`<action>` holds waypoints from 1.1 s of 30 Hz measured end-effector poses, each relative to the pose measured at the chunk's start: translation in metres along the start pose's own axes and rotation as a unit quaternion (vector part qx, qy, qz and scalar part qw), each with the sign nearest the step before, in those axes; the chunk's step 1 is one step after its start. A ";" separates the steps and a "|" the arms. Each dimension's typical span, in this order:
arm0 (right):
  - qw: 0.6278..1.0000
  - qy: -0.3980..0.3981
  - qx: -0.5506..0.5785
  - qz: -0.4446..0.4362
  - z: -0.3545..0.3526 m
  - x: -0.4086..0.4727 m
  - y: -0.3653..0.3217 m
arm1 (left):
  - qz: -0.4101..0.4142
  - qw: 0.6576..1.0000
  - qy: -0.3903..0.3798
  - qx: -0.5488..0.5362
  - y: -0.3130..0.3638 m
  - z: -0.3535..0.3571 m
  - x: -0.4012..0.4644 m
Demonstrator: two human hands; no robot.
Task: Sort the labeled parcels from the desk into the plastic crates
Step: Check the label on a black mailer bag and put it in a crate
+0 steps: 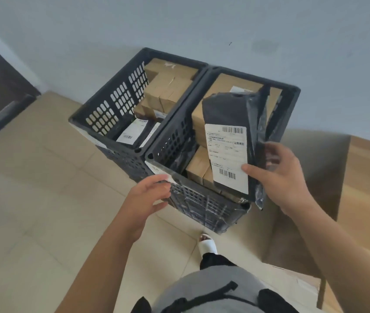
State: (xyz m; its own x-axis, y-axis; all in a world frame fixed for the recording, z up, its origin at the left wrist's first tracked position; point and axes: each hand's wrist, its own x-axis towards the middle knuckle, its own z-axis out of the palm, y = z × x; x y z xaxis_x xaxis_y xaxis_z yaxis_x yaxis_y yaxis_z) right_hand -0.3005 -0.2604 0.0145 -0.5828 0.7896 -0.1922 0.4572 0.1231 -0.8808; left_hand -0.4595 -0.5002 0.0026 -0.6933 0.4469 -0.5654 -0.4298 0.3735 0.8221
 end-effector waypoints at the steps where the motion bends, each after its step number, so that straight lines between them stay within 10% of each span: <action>1: 0.999 -0.010 -0.035 -0.012 0.004 0.014 0.000 | 0.006 1.000 0.004 0.006 0.011 0.003 0.011; 16: 0.899 -0.253 -0.357 -0.011 0.084 0.081 0.044 | 0.007 0.988 -0.034 0.147 0.079 0.035 0.147; 27: 0.818 -0.327 -0.472 0.033 0.137 0.102 0.071 | -0.084 0.704 -0.360 0.606 0.054 0.079 0.242; 33: 0.826 -0.305 -0.470 0.059 0.140 0.104 0.087 | -0.070 0.659 -0.367 0.653 0.023 0.096 0.265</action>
State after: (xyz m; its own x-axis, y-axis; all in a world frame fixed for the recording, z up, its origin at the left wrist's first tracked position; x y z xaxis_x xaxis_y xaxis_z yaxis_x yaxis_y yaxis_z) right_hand -0.4156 -0.2518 -0.1433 -0.5959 0.4149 -0.6875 0.6881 0.7053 -0.1708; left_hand -0.5978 -0.2954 -0.1351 -0.0275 0.4272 -0.9037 0.7369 0.6195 0.2705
